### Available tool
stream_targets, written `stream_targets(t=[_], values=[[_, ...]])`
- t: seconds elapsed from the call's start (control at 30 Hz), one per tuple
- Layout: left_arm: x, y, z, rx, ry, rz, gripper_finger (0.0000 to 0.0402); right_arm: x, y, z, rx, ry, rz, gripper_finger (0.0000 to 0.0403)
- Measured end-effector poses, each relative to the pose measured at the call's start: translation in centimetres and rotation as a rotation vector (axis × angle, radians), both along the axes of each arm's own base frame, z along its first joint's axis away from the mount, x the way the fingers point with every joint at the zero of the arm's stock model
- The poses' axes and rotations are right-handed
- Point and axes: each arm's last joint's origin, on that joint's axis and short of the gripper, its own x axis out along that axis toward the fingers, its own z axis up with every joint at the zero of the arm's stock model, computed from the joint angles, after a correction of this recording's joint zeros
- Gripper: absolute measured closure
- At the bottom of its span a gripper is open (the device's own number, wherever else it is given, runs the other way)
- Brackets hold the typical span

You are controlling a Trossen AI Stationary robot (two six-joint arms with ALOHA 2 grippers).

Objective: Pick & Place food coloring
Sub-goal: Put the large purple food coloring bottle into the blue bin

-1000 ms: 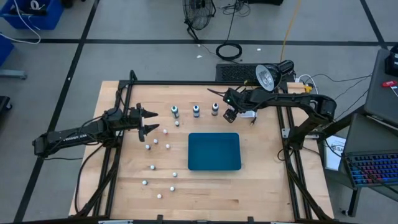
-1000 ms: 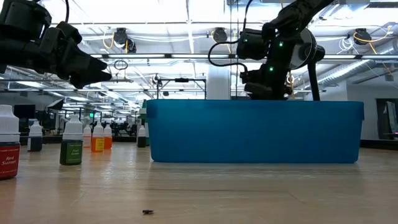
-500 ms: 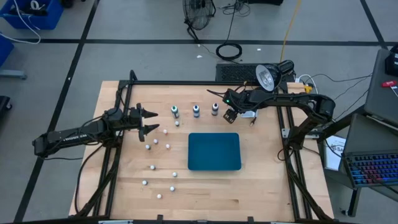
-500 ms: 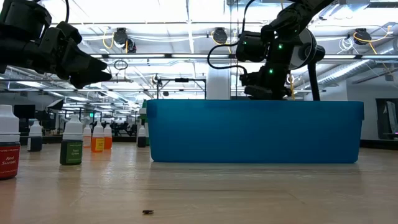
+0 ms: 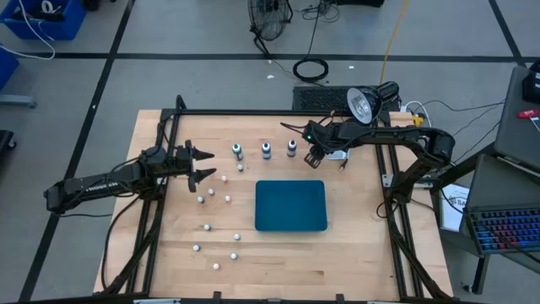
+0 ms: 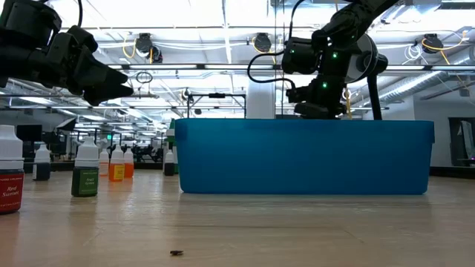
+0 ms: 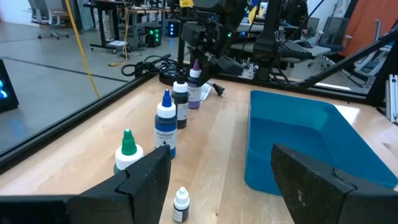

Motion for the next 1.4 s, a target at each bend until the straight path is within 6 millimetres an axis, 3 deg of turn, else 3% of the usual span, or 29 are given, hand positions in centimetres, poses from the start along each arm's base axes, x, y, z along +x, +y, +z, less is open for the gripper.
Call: stream_targets(t=[0.13,0.3,0.47,0.63,0.8,0.9,1.23,1.4], values=[[0.0,0.0,0.0,0.0,0.0,0.0,0.0128,0.0,0.6,0.6,-0.101,0.039,0.032,0.0272],[0.0,0.0,0.0,0.0,0.001,0.0,0.0128,-0.2,2.5,4.5,-0.167,-0.015,0.068,0.0272],[0.0,0.0,0.0,0.0,0.001,0.0,0.0128,-0.4,6.4,8.8,-0.166,-0.153,0.134,0.0272],[0.0,0.0,0.0,0.0,0.0,0.0,0.0128,-0.8,11.2,10.5,-0.049,-0.271,0.252,0.0272],[0.0,0.0,0.0,0.0,0.0,0.0,0.0128,-1.2,15.1,8.6,0.041,-0.225,0.341,0.0272],[0.0,0.0,0.0,0.0,0.0,0.0,0.0128,-1.5,16.2,7.1,0.067,-0.169,0.328,0.0272],[0.0,0.0,0.0,0.0,0.0,0.0,0.0128,-0.4,15.3,2.4,0.034,-0.048,0.28,0.0272],[0.0,0.0,0.0,0.0,0.0,0.001,0.0128,0.2,14.7,1.3,0.043,-0.002,0.28,0.0272]])
